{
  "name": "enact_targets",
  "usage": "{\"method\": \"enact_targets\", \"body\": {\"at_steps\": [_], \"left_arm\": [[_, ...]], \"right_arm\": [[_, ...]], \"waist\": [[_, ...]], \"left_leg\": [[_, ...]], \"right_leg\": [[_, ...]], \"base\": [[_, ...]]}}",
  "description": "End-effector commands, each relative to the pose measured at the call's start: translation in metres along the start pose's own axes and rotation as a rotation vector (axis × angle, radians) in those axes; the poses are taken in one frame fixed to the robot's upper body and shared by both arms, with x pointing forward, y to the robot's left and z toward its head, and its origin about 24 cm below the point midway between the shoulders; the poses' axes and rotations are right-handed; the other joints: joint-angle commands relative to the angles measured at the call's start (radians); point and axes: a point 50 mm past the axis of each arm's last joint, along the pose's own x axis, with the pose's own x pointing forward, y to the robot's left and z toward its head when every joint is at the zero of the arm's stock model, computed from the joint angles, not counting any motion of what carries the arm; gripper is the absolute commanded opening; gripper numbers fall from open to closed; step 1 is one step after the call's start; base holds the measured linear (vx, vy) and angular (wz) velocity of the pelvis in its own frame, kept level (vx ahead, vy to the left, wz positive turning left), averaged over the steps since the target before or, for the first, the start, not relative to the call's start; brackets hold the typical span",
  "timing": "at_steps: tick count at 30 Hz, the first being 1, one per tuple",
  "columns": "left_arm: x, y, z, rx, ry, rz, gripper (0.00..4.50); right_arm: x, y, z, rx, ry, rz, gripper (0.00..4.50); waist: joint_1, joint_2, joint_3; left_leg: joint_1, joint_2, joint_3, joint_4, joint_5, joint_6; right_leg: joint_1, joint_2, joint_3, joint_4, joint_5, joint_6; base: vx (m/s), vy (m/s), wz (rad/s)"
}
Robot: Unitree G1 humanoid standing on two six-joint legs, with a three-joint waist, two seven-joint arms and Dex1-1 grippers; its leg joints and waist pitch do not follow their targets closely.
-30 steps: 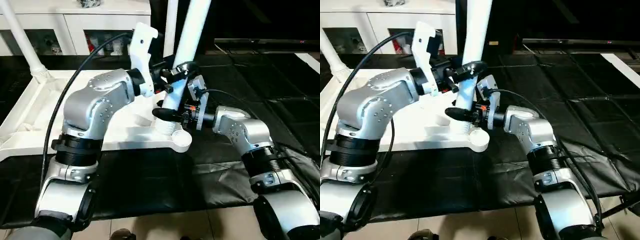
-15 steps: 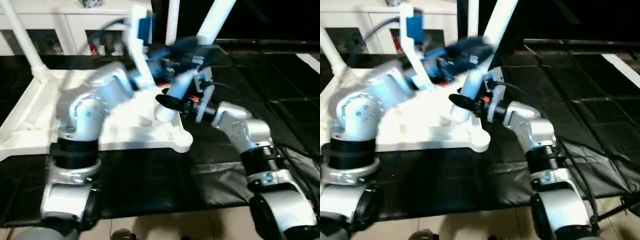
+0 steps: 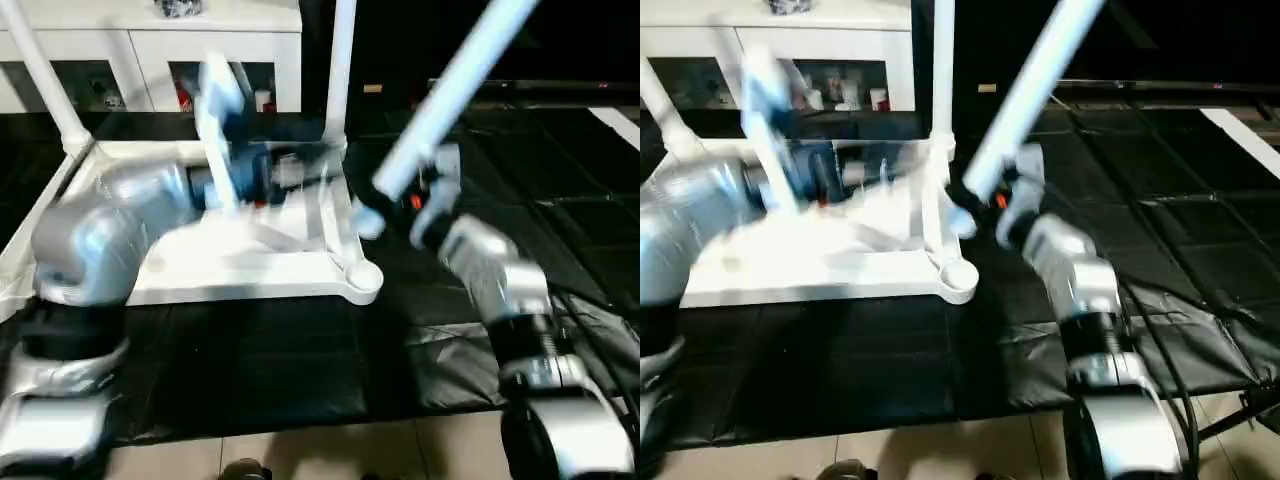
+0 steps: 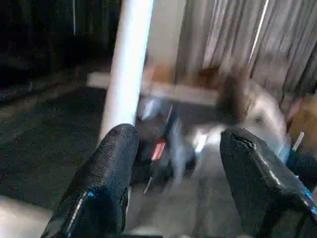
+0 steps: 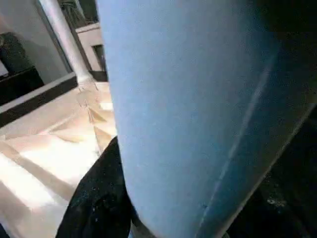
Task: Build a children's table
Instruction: Pick table leg, then insert table leg to table base
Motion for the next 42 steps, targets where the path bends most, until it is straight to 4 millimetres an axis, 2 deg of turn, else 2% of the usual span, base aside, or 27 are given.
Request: {"method": "enact_targets", "body": {"at_steps": [1,2,3,4,5,6,7,8,10,11,12,13,14,16,17,19,21,23,25,26,27,30,37,42], "left_arm": [[0.003,0.000,-0.015,0.033,0.088,-0.030,3.02],[0.003,0.000,-0.023,0.035,0.123,-0.042,3.02],[0.005,0.002,-0.042,0.070,0.225,-0.068,3.02],[0.005,0.002,-0.044,0.073,0.234,-0.071,3.02],[0.005,0.004,-0.053,0.100,0.292,-0.078,3.02],[0.006,0.007,-0.064,0.150,0.361,-0.099,3.02],[0.006,0.008,-0.069,0.167,0.392,-0.111,3.02],[0.006,0.009,-0.075,0.184,0.419,-0.124,3.02],[0.005,0.010,-0.078,0.193,0.435,-0.132,3.02],[0.005,0.014,-0.088,0.198,0.461,-0.140,3.02],[0.005,0.016,-0.090,0.199,0.461,-0.135,3.02],[0.005,0.017,-0.091,0.199,0.460,-0.132,3.02],[0.005,0.021,-0.094,0.195,0.459,-0.115,2.65],[0.003,0.032,-0.101,0.219,0.475,-0.076,2.65],[0.003,0.032,-0.101,0.219,0.475,-0.076,2.62],[0.003,0.039,-0.104,0.221,0.471,-0.050,2.51],[0.003,0.042,-0.105,0.220,0.469,-0.042,2.26],[0.002,0.045,-0.109,0.230,0.500,-0.037,2.21],[-0.001,0.048,-0.113,0.235,0.529,-0.040,2.02],[-0.001,0.048,-0.115,0.234,0.534,-0.044,2.02],[-0.001,0.048,-0.115,0.234,0.534,-0.044,1.81],[-0.006,0.050,-0.118,0.218,0.557,-0.058,1.71],[-0.011,0.053,-0.122,0.202,0.572,-0.087,1.19],[-0.013,0.054,-0.125,0.209,0.599,-0.089,0.75]], "right_arm": [[-0.004,0.000,0.008,-0.019,-0.033,-0.002,1.93],[-0.006,0.000,0.006,-0.032,-0.027,-0.007,1.93],[-0.012,0.000,0.001,-0.048,-0.021,-0.019,1.93],[-0.012,0.000,0.000,-0.050,-0.020,-0.020,1.93],[-0.015,0.000,-0.002,-0.043,-0.015,-0.029,1.93],[-0.019,0.000,-0.003,-0.052,-0.010,-0.038,1.93],[-0.021,0.000,-0.003,-0.054,-0.010,-0.041,1.93],[-0.023,0.000,-0.003,-0.070,0.002,-0.041,1.93],[-0.024,0.000,-0.004,-0.079,0.010,-0.040,1.93],[-0.028,0.004,-0.004,-0.120,0.021,-0.004,1.93],[-0.029,0.005,-0.003,-0.131,0.018,0.000,1.93],[-0.030,0.006,-0.003,-0.138,0.017,0.002,1.93],[-0.032,0.009,-0.002,-0.164,0.014,0.021,1.93],[-0.038,0.014,0.002,-0.216,0.006,0.045,1.93],[-0.038,0.014,0.002,-0.216,0.006,0.045,1.93],[-0.040,0.017,0.004,-0.214,-0.006,0.068,1.93],[-0.041,0.019,0.004,-0.218,-0.008,0.087,1.93],[-0.040,0.019,0.002,-0.236,-0.005,0.074,1.93],[-0.040,0.019,0.000,-0.237,0.003,0.067,1.93],[-0.040,0.019,-0.001,-0.230,0.021,0.071,1.93],[-0.040,0.019,-0.001,-0.230,0.021,0.071,1.93],[-0.043,0.018,-0.003,-0.181,0.061,0.104,1.93],[-0.046,0.017,-0.006,-0.175,0.059,0.108,1.93],[-0.045,0.016,-0.010,-0.240,0.078,0.084,1.93]], "waist": [[-0.007,0.016,-0.096],[-0.006,0.024,-0.097],[-0.006,0.032,-0.096],[-0.007,0.026,-0.096],[-0.008,0.029,-0.097],[-0.009,0.043,-0.096],[-0.011,0.037,-0.097],[-0.008,0.046,-0.100],[-0.010,0.044,-0.101],[-0.010,0.054,-0.100],[-0.011,0.047,-0.101],[-0.011,0.047,-0.100],[-0.014,0.042,-0.102],[-0.014,0.040,-0.101],[-0.014,0.042,-0.102],[-0.017,0.043,-0.103],[-0.020,0.043,-0.106],[-0.023,0.044,-0.108],[-0.025,0.044,-0.109],[-0.025,0.044,-0.110],[-0.025,0.045,-0.110],[-0.024,0.047,-0.108],[-0.023,0.043,-0.103],[-0.023,0.045,-0.106]], "left_leg": [[0.012,0.042,-0.017,-0.076,-0.117,-0.007],[0.013,0.041,-0.018,-0.075,-0.126,-0.010],[0.017,0.040,-0.020,-0.076,-0.141,-0.011],[0.018,0.039,-0.019,-0.077,-0.149,-0.011],[0.016,0.037,-0.019,-0.077,-0.151,-0.011],[0.019,0.036,-0.021,-0.077,-0.166,-0.009],[0.017,0.033,-0.019,-0.076,-0.171,-0.009],[0.015,0.033,-0.021,-0.075,-0.170,-0.011],[0.012,0.029,-0.018,-0.073,-0.171,-0.006],[0.013,0.027,-0.018,-0.071,-0.170,0.000],[0.011,0.025,-0.016,-0.070,-0.171,0.005],[0.011,0.023,-0.015,-0.070,-0.171,0.010],[0.009,0.023,-0.016,-0.070,-0.172,0.012],[0.011,0.020,-0.013,-0.067,-0.182,0.018],[0.012,0.016,-0.013,-0.066,-0.180,0.020],[0.013,0.023,-0.018,-0.069,-0.181,0.021],[0.013,0.027,-0.020,-0.069,-0.184,0.023],[0.010,0.033,-0.023,-0.071,-0.168,0.027],[0.007,0.029,-0.022,-0.070,-0.149,0.033],[0.007,0.032,-0.023,-0.071,-0.140,0.034],[0.006,0.036,-0.023,-0.071,-0.137,0.034],[0.009,0.037,-0.022,-0.071,-0.143,0.037],[0.012,0.034,-0.020,-0.072,-0.172,0.028],[0.010,0.037,-0.022,-0.072,-0.154,0.026]], "right_leg": [[0.068,-0.086,0.088,-0.069,-0.340,-0.012],[0.067,-0.085,0.087,-0.071,-0.338,-0.015],[0.064,-0.082,0.086,-0.078,-0.335,-0.013],[0.065,-0.079,0.086,-0.079,-0.336,-0.009],[0.068,-0.079,0.086,-0.077,-0.330,-0.009],[0.065,-0.076,0.084,-0.086,-0.338,-0.007],[0.068,-0.076,0.084,-0.083,-0.340,-0.004],[0.072,-0.080,0.084,-0.078,-0.344,-0.005],[0.074,-0.080,0.081,-0.083,-0.371,0.002],[0.071,-0.079,0.079,-0.087,-0.387,0.004],[0.072,-0.076,0.077,-0.090,-0.396,0.022],[0.071,-0.074,0.075,-0.094,-0.406,0.029],[0.071,-0.074,0.073,-0.094,-0.414,0.036],[0.068,-0.074,0.068,-0.102,-0.448,0.054],[0.067,-0.070,0.064,-0.107,-0.462,0.076],[0.066,-0.073,0.063,-0.107,-0.452,0.076],[0.069,-0.078,0.062,-0.104,-0.428,0.065],[0.069,-0.080,0.066,-0.097,-0.388,0.044],[0.069,-0.079,0.068,-0.095,-0.362,0.033],[0.073,-0.082,0.070,-0.090,-0.345,0.026],[0.072,-0.085,0.072,-0.087,-0.332,0.015],[0.072,-0.086,0.073,-0.088,-0.325,-0.004],[0.070,-0.088,0.068,-0.103,-0.408,0.022],[0.070,-0.090,0.071,-0.094,-0.366,0.009]], "base": [[0.000,0.000,0.00],[0.000,0.000,0.00],[0.000,0.000,0.00],[0.000,0.000,0.00],[0.000,0.000,0.00],[0.000,0.000,0.00],[0.000,0.000,0.00],[0.000,0.000,0.00],[0.000,0.000,0.00],[0.000,0.000,0.00],[0.000,0.000,0.00],[0.000,0.000,0.00],[0.000,0.000,0.00],[0.000,0.000,0.00],[0.000,0.000,0.00],[0.000,0.000,0.00],[0.000,0.000,0.00],[0.000,0.000,0.00],[0.000,0.000,0.00],[0.000,0.000,0.00],[0.000,0.000,0.00],[0.000,0.000,0.00],[0.000,0.000,0.00],[0.000,0.000,0.00]]}}
